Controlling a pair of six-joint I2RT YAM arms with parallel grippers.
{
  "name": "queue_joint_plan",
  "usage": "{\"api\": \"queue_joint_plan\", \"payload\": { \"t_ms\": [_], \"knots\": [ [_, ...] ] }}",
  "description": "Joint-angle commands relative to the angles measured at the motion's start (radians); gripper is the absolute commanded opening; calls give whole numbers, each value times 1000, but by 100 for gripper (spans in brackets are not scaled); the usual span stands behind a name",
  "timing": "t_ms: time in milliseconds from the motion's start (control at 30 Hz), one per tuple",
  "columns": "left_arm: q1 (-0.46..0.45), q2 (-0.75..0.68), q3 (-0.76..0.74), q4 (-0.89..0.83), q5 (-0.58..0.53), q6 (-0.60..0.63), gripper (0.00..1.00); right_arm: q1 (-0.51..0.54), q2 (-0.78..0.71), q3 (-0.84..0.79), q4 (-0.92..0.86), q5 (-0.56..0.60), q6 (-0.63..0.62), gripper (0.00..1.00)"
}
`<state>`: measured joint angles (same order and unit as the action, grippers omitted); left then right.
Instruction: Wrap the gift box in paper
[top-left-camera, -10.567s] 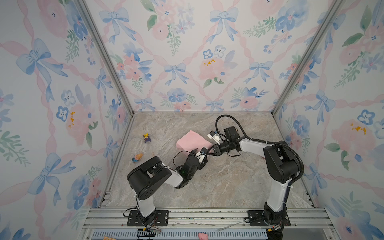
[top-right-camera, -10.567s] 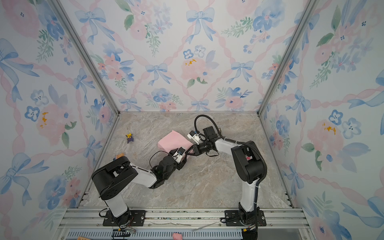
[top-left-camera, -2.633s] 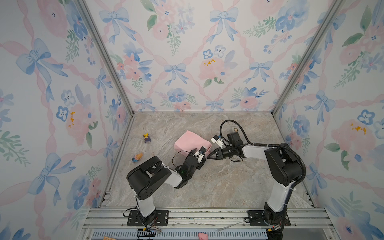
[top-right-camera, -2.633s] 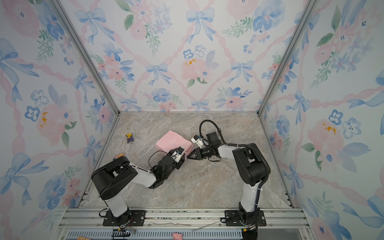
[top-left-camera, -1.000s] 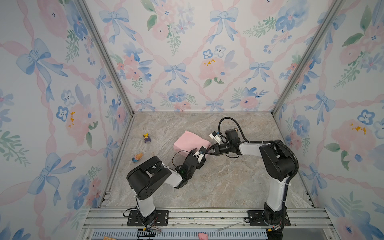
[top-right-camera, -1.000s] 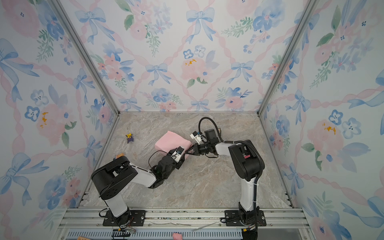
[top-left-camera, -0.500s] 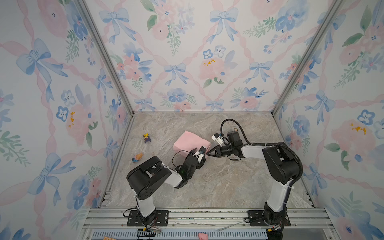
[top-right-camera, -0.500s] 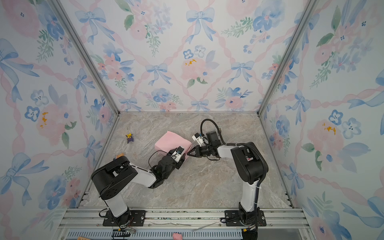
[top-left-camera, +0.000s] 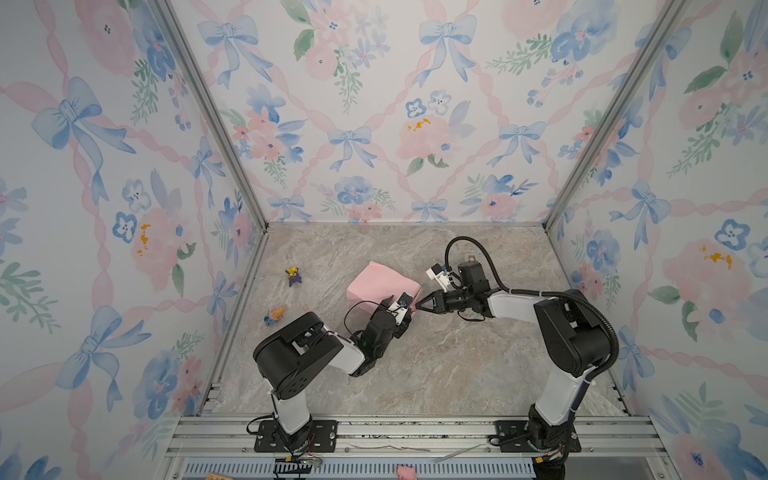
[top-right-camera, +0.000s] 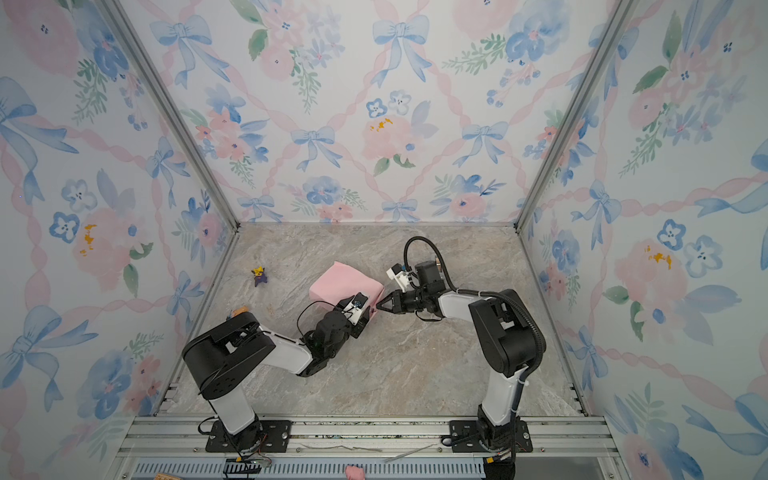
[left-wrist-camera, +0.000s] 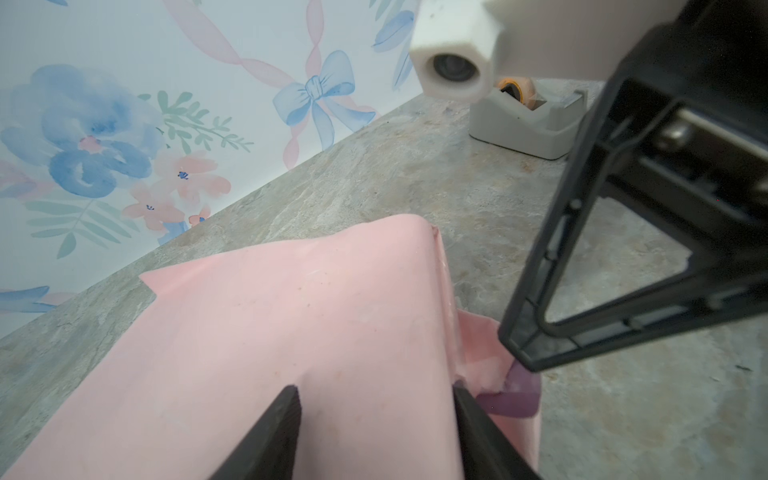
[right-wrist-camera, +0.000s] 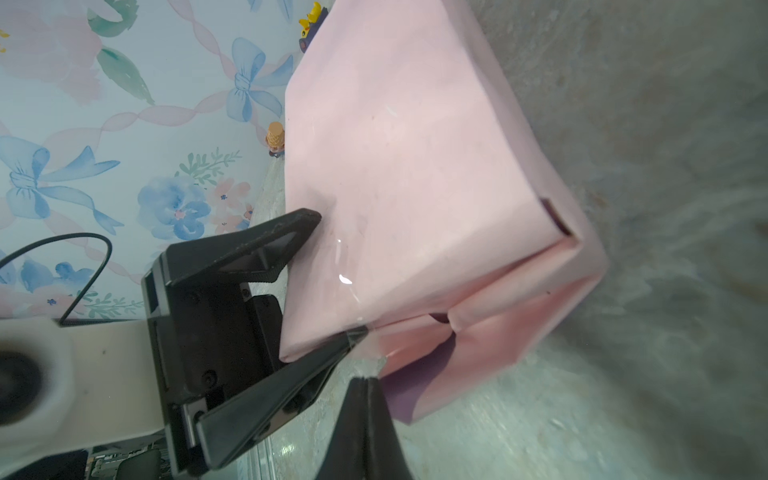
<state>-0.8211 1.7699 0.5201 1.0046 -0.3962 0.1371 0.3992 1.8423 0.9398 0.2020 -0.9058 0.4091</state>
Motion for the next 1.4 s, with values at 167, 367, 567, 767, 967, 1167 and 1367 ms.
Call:
{"api": "queue_joint_plan", "payload": {
  "t_ms": [167, 367, 567, 767, 967, 1167, 1367],
  "knots": [
    [7, 61, -52, -266, 36, -62, 59, -68, -63, -133, 128, -3, 108, 19],
    [7, 57, -53, -265, 36, -64, 59, -53, -25, -154, 143, 49, 141, 18],
    [8, 50, -52, -265, 39, -67, 59, 8, 53, -79, 206, 68, 189, 11],
    [7, 47, -52, -265, 41, -68, 59, 37, 104, -36, 250, 75, 224, 9],
    [7, 39, -54, -264, 50, -79, 60, 53, 139, -25, 337, 69, 291, 8],
    [11, 5, -65, -261, 78, -90, 65, 61, 152, -23, 368, 71, 307, 8],
    [20, -13, -77, -248, 126, -93, 71, 66, 164, -28, 410, 73, 330, 7]
  ]
}}
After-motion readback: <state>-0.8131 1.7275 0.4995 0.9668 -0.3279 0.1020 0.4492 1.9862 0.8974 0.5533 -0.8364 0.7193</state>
